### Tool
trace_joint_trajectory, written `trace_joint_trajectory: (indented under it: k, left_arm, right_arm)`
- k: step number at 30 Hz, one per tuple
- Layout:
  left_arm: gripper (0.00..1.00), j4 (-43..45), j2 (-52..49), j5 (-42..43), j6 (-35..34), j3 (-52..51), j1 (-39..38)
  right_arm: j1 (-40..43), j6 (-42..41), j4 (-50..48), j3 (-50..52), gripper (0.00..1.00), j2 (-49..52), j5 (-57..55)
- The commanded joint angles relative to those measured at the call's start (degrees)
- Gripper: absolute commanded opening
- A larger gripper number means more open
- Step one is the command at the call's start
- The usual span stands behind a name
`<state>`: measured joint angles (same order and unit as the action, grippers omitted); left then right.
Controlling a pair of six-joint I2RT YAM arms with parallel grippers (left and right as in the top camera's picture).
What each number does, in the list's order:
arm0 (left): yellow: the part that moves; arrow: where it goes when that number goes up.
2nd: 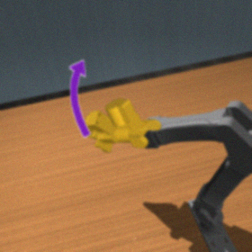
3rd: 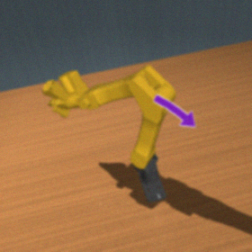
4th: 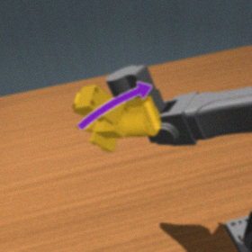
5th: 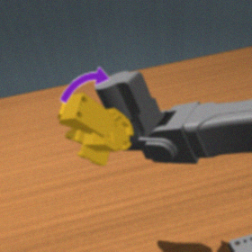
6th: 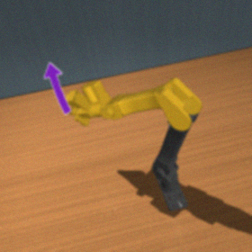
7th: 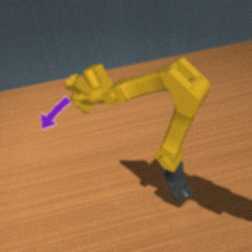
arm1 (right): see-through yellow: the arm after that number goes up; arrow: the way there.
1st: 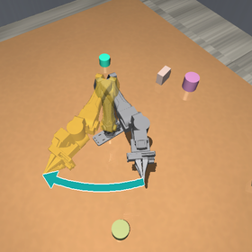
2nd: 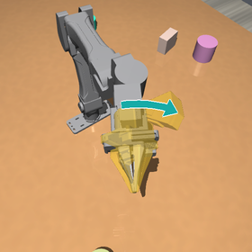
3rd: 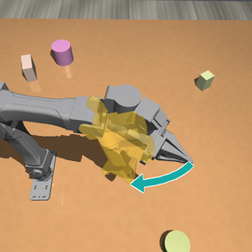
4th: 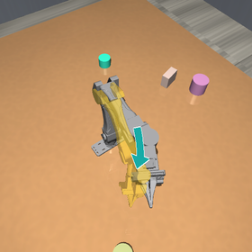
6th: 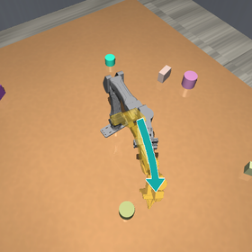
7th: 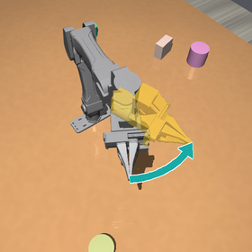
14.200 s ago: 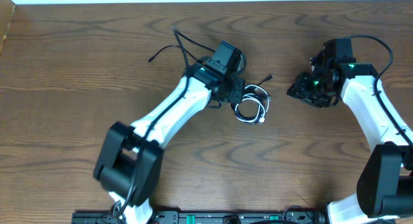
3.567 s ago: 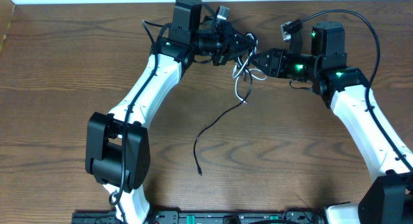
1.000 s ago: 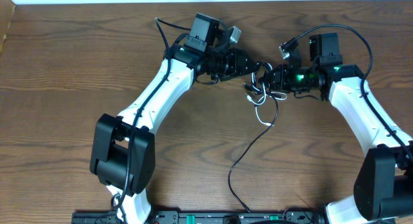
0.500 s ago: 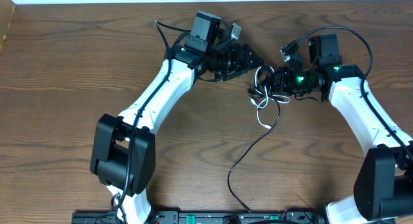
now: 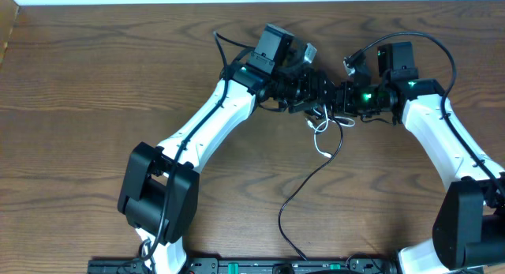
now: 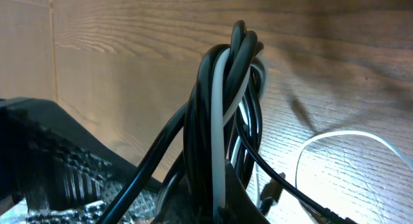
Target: Untangle cables
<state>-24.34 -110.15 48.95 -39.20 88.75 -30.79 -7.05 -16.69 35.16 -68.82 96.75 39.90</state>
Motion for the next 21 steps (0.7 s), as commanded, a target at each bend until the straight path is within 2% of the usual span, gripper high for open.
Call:
trace_joint_trajectory:
  k: [1,4,7,13,17,21]
  left_arm:
    - [0.56,-1.1,0.2,-2.3,0.1,0.3,-0.6]
    - [0.45,-1.1,0.0,-2.3,0.2,0.3,-0.6]
    - [0.40,-1.9,-0.2,-3.4,2.4,0.3,-0.7]
    - [0.38,-8.8,-0.3,-16.9,4.8,0.3,-1.7]
    - [0.36,-9.0,-0.3,-20.6,5.1,0.3,-3.0]
    - [0.21,-9.1,-0.3,-25.6,5.1,0.3,-4.4]
  right_arm:
    - [-0.2,0.9,0.2,-0.4,0.01,-0.1,0.5]
    - [-0.2,0.9,0.3,-0.4,0.01,-0.1,0.5]
    - [-0.2,0.9,0.4,-0.4,0.01,-0.1,0.6]
    - [-0.2,0.4,0.3,-0.4,0.01,-0.1,0.6]
    - [-0.2,0.2,-0.1,-0.4,0.01,-0.1,0.8]
    - [-0.2,0.0,-0.5,-0.4,0.01,-0.1,0.8]
